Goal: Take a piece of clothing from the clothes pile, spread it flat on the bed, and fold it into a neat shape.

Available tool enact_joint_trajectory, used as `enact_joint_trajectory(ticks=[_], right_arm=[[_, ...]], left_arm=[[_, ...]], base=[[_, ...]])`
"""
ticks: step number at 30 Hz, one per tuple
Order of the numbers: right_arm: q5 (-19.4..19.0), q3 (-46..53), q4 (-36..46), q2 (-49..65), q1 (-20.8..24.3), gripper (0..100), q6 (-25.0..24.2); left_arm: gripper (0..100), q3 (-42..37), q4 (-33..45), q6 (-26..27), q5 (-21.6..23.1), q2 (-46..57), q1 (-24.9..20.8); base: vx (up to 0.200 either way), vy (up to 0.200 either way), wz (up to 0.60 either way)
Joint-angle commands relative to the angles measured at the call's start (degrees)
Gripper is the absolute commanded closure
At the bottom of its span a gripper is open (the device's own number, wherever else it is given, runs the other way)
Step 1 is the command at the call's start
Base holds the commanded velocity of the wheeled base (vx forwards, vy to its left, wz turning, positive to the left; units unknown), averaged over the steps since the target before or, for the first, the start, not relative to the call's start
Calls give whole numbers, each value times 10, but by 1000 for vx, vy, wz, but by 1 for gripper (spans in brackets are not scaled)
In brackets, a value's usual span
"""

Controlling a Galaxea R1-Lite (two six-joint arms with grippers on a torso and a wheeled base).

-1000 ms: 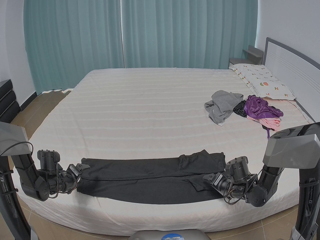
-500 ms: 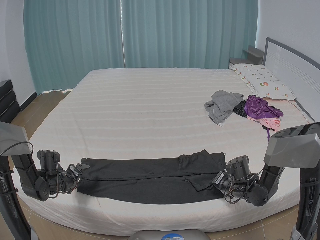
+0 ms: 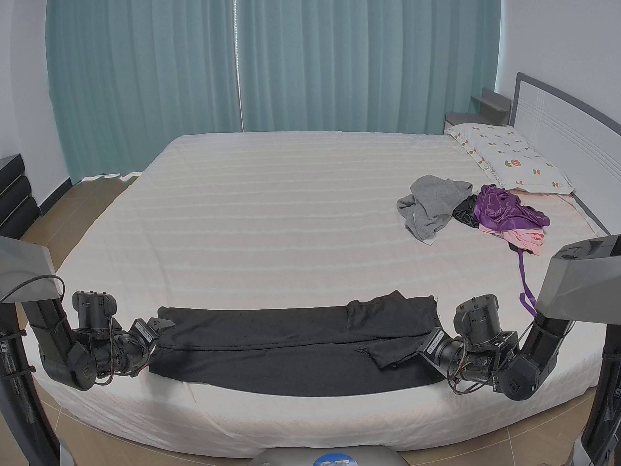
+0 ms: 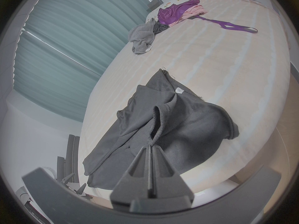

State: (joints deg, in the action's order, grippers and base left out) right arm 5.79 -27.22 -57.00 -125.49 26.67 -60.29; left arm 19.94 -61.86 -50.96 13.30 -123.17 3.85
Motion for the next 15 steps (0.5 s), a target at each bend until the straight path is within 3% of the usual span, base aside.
enact_joint_trajectory(ticks=[1,15], right_arm=[[-3,14,0,20,2,100,1],[-21,48,4,15,7,100,26]], left_arm=[[0,0,0,0,0,0,0],[0,0,0,0,0,-1,0]], base=[[0,0,0],[0,0,0]])
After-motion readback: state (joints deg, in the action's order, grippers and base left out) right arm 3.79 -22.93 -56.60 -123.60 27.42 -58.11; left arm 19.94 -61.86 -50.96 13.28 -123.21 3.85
